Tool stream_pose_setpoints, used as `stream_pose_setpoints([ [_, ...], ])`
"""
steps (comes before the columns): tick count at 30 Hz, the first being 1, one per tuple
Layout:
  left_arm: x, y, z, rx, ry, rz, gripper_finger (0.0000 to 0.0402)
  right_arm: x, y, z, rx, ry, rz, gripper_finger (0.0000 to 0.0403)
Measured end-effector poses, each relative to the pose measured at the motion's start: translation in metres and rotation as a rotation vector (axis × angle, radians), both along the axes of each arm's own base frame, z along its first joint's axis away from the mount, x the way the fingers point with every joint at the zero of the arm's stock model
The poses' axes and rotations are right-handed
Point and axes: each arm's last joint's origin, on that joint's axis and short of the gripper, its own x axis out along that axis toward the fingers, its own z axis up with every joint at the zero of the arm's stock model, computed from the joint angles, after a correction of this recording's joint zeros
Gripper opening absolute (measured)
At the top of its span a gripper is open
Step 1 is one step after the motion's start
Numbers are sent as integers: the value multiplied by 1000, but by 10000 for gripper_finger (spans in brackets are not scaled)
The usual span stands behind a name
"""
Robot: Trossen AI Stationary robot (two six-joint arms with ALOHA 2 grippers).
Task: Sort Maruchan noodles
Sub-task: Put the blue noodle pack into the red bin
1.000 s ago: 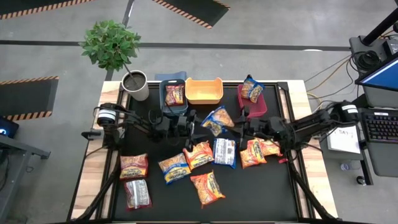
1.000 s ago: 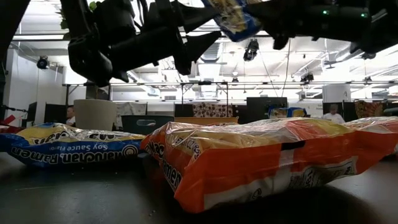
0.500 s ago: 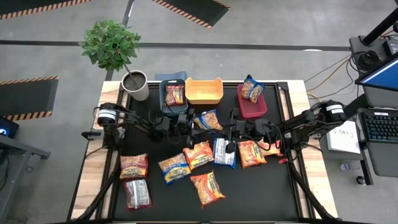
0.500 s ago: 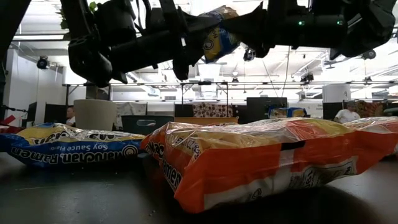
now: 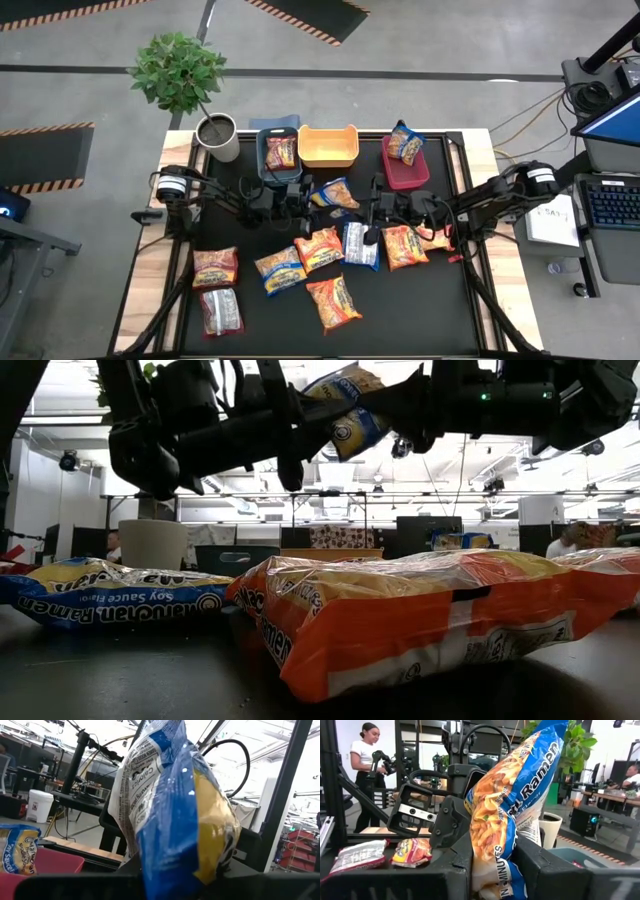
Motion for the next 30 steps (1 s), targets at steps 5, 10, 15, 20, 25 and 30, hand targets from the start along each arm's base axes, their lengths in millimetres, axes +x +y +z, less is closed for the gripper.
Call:
stream_pose_setpoints([
  [5,0,0,-1,0,9,-3,56,-2,-1,2,47,25,-7,122],
  [10,0,0,-1,0,10,-6,51,-7,-1,8,62,38,-10,166],
  [15,-4,-1,-7,-1,32,-6,50,-14,-2,19,86,89,-10,206],
  [20,-9,-1,-12,-4,58,-5,50,-23,-3,35,123,191,-16,242],
  [25,-13,-1,-23,-25,135,-15,50,-34,-4,58,130,299,-57,273],
  [30,-11,-3,-38,-29,290,-38,50,-46,-6,88,131,432,-101,291],
])
